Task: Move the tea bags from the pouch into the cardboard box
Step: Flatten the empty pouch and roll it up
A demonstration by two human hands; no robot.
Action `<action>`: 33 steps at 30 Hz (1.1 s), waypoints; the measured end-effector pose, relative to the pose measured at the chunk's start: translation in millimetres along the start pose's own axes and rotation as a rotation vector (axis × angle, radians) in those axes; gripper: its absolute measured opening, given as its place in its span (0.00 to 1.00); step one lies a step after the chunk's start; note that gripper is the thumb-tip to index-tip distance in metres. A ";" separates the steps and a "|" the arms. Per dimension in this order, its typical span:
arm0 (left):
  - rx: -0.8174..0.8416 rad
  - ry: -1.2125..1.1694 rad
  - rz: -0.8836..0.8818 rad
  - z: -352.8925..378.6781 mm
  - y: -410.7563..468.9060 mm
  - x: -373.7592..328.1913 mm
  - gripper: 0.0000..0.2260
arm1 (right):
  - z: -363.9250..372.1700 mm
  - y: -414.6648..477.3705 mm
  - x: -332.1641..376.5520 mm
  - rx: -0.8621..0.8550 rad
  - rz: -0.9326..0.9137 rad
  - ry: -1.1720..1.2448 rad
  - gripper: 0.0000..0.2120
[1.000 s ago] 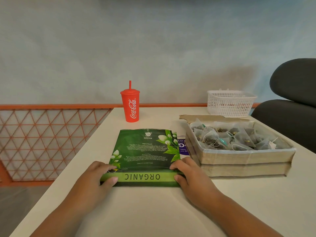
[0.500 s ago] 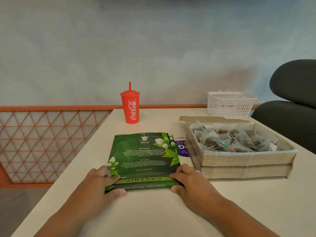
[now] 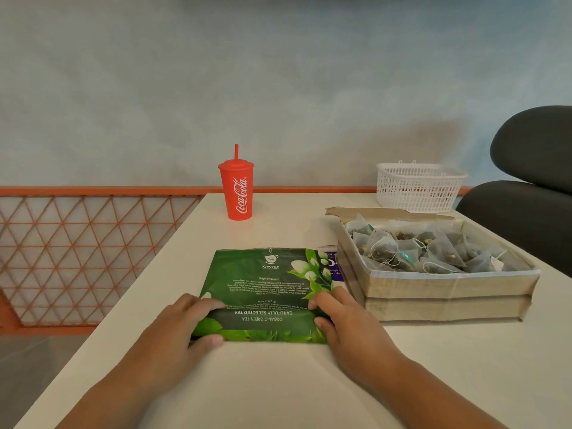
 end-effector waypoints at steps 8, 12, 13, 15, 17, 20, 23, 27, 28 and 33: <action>0.052 0.109 -0.001 10.1 2.9 6.0 0.40 | 11.8 0.7 2.9 0.100 -0.053 -0.132 0.20; 0.064 0.132 -0.011 10.5 2.5 3.5 0.45 | 12.6 0.7 3.6 0.136 -0.033 -0.172 0.21; 0.064 0.134 -0.003 9.8 2.5 2.2 0.46 | 13.5 1.5 3.9 0.137 -0.042 -0.217 0.20; 0.048 0.111 0.033 6.9 1.6 -2.5 0.46 | 14.3 0.7 10.9 0.105 -0.086 -0.311 0.21; 0.008 0.095 0.073 1.8 -0.4 -9.2 0.33 | 16.7 3.0 11.3 0.074 -0.088 -0.379 0.20; -0.051 0.187 0.112 -0.9 -2.4 -20.8 0.24 | 7.1 0.8 20.4 -0.019 -0.110 -0.432 0.04; -0.092 0.312 0.167 0.2 -4.8 -34.6 0.16 | 8.8 -1.2 22.3 0.091 -0.057 -0.348 0.16; -0.124 0.356 0.177 4.6 -2.6 -31.3 0.23 | 8.4 -0.6 20.1 0.098 -0.054 -0.371 0.26; -0.117 0.365 0.164 6.6 -2.1 -30.1 0.26 | 8.6 0.8 22.0 0.082 -0.081 -0.351 0.22; -0.056 0.472 0.120 14.5 -2.9 -25.9 0.35 | 25.5 5.4 20.6 0.107 -0.135 -0.430 0.14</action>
Point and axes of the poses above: each hand's wrist, its own y-axis towards the middle knuckle, its own z-axis out of the palm, x = y × z, the point moved 10 cm from there along y, towards the middle knuckle, and after that the axes turned 8 degrees about x, right-handed, at the moved point
